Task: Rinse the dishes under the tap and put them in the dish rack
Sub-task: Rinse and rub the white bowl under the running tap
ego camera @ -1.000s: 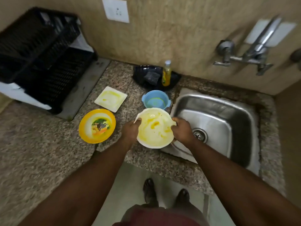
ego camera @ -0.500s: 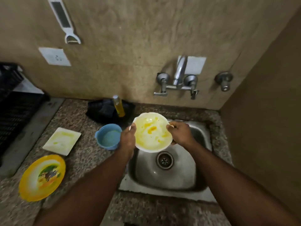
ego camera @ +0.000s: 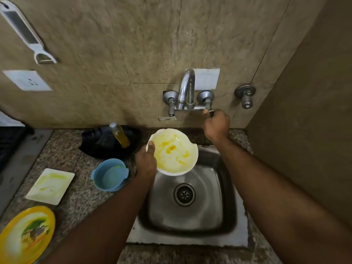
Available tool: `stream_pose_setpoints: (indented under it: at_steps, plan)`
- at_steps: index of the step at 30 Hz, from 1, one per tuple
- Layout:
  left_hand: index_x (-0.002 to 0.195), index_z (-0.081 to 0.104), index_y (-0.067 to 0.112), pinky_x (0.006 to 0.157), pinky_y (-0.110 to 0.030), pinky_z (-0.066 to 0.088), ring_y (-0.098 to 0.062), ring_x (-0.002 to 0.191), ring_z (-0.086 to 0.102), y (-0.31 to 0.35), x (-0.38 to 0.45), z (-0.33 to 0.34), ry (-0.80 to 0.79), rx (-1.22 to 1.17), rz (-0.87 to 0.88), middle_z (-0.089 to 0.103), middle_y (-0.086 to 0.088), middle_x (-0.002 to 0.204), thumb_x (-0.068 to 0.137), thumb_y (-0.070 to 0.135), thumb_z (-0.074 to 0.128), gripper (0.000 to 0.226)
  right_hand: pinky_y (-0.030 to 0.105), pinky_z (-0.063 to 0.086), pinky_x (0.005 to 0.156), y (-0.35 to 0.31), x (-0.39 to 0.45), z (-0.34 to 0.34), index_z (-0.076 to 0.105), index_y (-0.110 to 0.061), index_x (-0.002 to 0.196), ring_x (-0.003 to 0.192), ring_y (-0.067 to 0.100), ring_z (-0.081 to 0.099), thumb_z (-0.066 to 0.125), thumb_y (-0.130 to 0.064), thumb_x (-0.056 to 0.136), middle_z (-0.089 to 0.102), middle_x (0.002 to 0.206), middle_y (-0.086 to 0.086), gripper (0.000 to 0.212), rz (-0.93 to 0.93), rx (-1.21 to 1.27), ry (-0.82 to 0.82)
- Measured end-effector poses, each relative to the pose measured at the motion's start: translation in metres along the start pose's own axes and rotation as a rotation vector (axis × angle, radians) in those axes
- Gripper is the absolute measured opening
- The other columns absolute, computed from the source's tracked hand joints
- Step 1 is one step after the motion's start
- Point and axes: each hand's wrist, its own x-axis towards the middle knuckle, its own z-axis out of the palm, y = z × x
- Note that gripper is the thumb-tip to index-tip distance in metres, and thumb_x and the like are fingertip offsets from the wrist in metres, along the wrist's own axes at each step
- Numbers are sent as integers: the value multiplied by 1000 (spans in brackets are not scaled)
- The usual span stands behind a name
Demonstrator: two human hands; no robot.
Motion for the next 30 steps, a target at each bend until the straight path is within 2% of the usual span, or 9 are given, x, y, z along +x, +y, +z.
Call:
stream_pose_setpoints:
  at_steps: [3,6,10,13,16,22,25,28,30]
  plan:
    - [114,68,16,82,-33,47,-25,97,65,1,4,-4,-2,-24,-10,70,-8,107,107,34,52,25,31,49,66,2,5,6,68,-6,99,76,22,61,58,-32,100,67,91,6,28,110,177,-15]
    - [120,70,13,82,-34,48,-25,98,67,3,5,-10,-7,-25,-2,71,-7,108,107,36,53,32,53,63,63,1,7,7,64,-14,82,74,31,74,61,-27,99,72,86,13,21,322,488,-58]
    - [113,71,21,94,-46,56,-30,104,69,0,10,-16,7,17,22,74,-8,111,103,44,56,29,49,64,69,0,3,5,63,-16,86,78,25,76,60,-25,100,73,88,9,17,349,541,-82]
    - [114,73,23,96,-54,57,-28,101,71,-4,11,-22,22,42,33,75,-4,110,92,62,54,48,46,64,71,-1,3,4,63,-17,91,81,25,75,58,-24,101,72,93,8,13,372,584,-94]
    - [107,73,30,95,-56,57,-27,100,71,-8,14,-28,25,82,75,75,-1,106,84,75,50,55,46,64,73,0,-2,9,65,-13,104,85,27,73,56,-23,100,71,101,10,14,424,508,-171]
    - [94,71,37,93,-56,57,-26,96,70,8,2,-34,71,92,160,73,1,99,89,68,50,37,49,63,69,10,-67,43,67,-11,106,87,32,72,65,-18,94,72,100,12,14,363,157,-605]
    - [103,71,26,90,-54,58,-25,94,68,15,-2,-36,84,119,254,72,-1,98,94,65,46,47,53,61,79,19,-79,68,74,-8,105,89,32,72,63,-21,94,75,99,13,20,304,195,-490]
    - [109,69,36,91,-53,58,-22,98,69,12,-5,-38,94,174,316,73,4,102,94,74,42,49,43,58,82,12,-78,76,76,-6,79,82,31,70,65,-47,92,75,82,13,44,300,185,-296]
    - [115,67,39,90,-51,58,-21,100,69,11,-9,-38,95,224,360,73,7,105,95,76,39,50,38,54,80,5,-78,72,74,-2,78,83,32,68,60,-50,96,74,85,16,53,236,139,-273]
